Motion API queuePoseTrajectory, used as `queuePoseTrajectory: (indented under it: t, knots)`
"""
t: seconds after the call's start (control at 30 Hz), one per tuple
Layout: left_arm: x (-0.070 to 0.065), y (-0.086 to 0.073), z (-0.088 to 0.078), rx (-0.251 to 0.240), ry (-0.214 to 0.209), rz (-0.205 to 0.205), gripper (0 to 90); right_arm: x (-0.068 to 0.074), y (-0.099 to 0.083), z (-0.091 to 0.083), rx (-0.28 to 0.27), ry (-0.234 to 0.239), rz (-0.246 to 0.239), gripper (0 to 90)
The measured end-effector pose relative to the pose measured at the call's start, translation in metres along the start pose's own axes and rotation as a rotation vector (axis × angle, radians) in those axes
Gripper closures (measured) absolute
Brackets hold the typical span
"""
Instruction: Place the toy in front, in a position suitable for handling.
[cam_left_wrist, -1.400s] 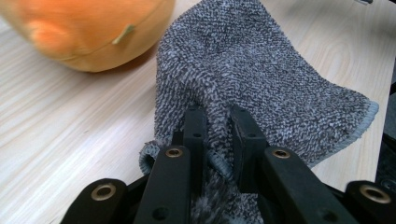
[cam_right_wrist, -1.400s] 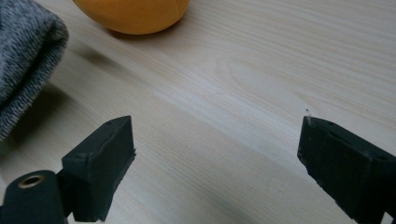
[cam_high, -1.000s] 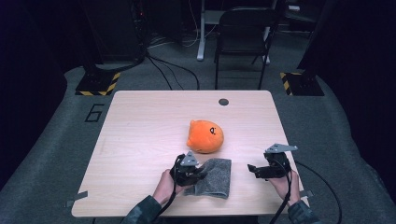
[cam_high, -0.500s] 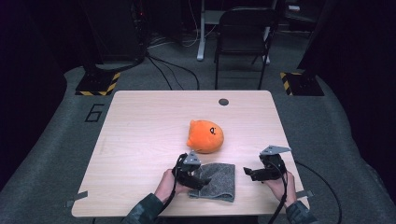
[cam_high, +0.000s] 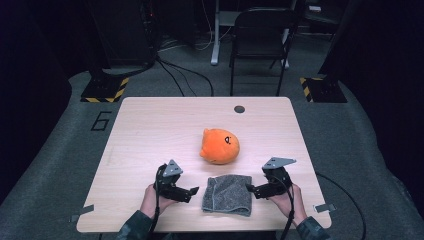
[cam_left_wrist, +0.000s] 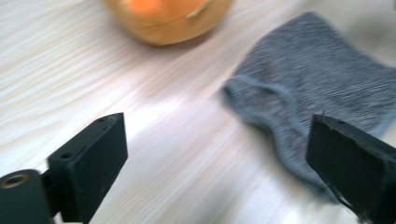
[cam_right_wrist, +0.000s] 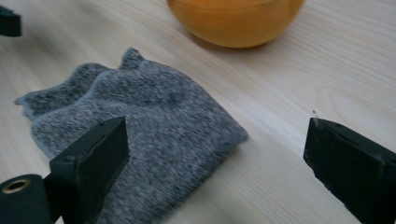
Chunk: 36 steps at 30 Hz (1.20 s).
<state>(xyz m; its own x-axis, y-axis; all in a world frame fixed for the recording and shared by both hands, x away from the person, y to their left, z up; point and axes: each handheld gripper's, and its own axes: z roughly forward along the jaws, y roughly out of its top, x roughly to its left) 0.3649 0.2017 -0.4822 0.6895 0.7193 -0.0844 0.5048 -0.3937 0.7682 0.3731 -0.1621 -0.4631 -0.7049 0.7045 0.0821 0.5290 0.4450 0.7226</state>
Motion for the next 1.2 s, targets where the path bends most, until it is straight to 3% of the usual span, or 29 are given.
queuePoseTrajectory:
  t: [0.1,0.23,0.37,0.43,0.53,0.67,0.8,0.97,1.0,1.03,1.2]
  knots:
    - [0.01,-0.005,-0.003,-0.002,0.032,-0.031,0.1,0.013,0.009,0.007,0.009,0.029,-0.019,4.9]
    - [0.017,-0.008,-0.003,-0.01,0.052,-0.052,0.1,0.035,0.023,0.022,0.025,0.065,-0.08,4.2]
    - [0.021,-0.012,-0.001,0.004,0.063,-0.041,0.1,0.052,0.024,0.043,0.073,0.082,-0.118,3.2]
    - [0.023,-0.013,0.001,0.011,0.063,-0.046,0.0,0.053,0.019,0.052,0.108,0.078,-0.151,3.2]
    - [0.024,-0.014,0.004,0.022,0.068,-0.049,0.0,0.056,0.013,0.063,0.148,0.06,-0.153,4.8]
    - [0.025,-0.016,0.007,0.028,0.076,-0.047,0.0,0.055,0.008,0.074,0.192,0.047,-0.168,13.8]
    - [0.028,-0.017,0.008,0.03,0.08,-0.046,0.9,0.056,0.005,0.077,0.198,0.028,-0.172,18.1]
    - [0.03,-0.018,0.008,0.022,0.085,-0.059,2.1,0.054,0.003,0.074,0.181,0.024,-0.163,37.2]
    - [0.03,-0.018,0.008,0.022,0.085,-0.059,2.4,0.054,0.003,0.074,0.181,0.024,-0.163,37.2]
    - [0.03,-0.018,0.008,0.02,0.085,-0.058,2.4,0.053,0.003,0.072,0.172,0.024,-0.168,47.3]
    - [0.031,-0.018,0.008,0.015,0.089,-0.054,3.2,0.051,0.002,0.069,0.167,0.031,-0.173,68.5]
